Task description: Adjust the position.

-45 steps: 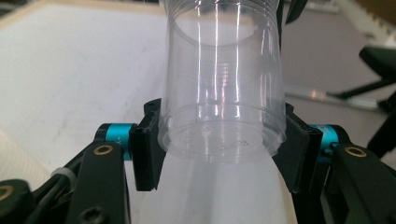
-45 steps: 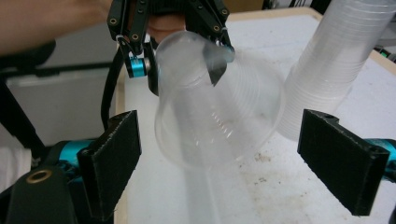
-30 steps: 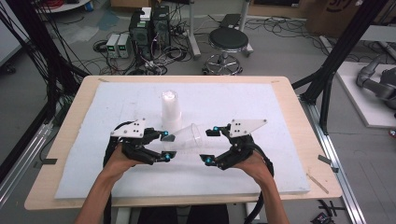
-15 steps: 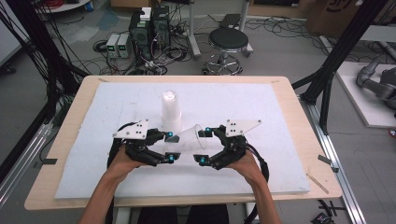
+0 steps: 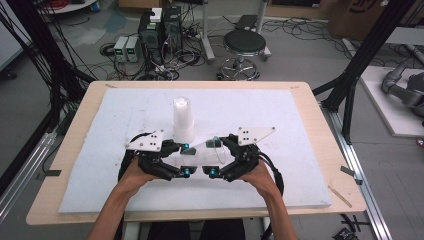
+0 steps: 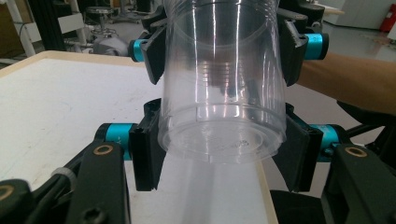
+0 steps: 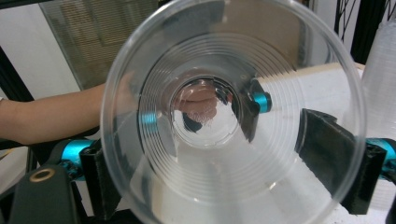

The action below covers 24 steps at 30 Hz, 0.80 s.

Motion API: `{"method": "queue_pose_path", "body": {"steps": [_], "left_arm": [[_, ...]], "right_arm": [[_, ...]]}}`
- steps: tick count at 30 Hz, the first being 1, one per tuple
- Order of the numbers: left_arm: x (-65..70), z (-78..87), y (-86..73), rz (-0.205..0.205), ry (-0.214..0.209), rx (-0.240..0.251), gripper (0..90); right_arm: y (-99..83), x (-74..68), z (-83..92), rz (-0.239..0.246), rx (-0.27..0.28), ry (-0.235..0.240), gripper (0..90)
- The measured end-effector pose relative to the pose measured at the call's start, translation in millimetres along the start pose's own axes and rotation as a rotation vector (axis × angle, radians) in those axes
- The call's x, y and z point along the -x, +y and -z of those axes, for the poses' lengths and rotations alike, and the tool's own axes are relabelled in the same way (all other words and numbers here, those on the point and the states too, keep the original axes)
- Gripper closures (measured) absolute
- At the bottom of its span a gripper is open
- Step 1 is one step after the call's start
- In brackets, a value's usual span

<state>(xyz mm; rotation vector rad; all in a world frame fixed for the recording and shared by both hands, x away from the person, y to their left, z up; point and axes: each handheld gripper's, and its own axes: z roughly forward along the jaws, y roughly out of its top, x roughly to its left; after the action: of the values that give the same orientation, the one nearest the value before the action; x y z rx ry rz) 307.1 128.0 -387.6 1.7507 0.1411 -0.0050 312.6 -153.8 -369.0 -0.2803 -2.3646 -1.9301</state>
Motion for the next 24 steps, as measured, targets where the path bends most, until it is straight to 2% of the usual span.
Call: {"method": "queue_pose_path", "body": {"steps": [3,10,14,22,23,24], "left_arm": [[0.2,-0.1,-0.1,-0.002,-0.004,-0.002,41.7],[0.4,-0.3,-0.8,-0.005,-0.014,-0.007,41.7],[0.1,-0.8,-1.1,-0.009,-0.018,-0.012,41.7],[0.3,-0.4,-1.2,-0.012,-0.018,-0.010,41.1],[0.3,-0.4,-1.1,-0.012,-0.017,-0.005,39.5],[0.3,-0.7,-1.1,-0.004,-0.005,0.000,31.8]], "right_arm": [[0.6,-0.1,-1.1,0.001,-0.001,0.005,14.4],[1.7,-0.6,-0.5,0.008,0.010,0.042,22.7],[1.9,0.6,0.6,0.007,0.013,0.042,28.2],[2.1,0.5,0.6,0.010,0.021,0.044,31.9],[2.0,0.4,0.6,0.007,0.022,0.044,31.9],[2.0,0.6,0.6,0.006,0.024,0.042,31.9]]}}
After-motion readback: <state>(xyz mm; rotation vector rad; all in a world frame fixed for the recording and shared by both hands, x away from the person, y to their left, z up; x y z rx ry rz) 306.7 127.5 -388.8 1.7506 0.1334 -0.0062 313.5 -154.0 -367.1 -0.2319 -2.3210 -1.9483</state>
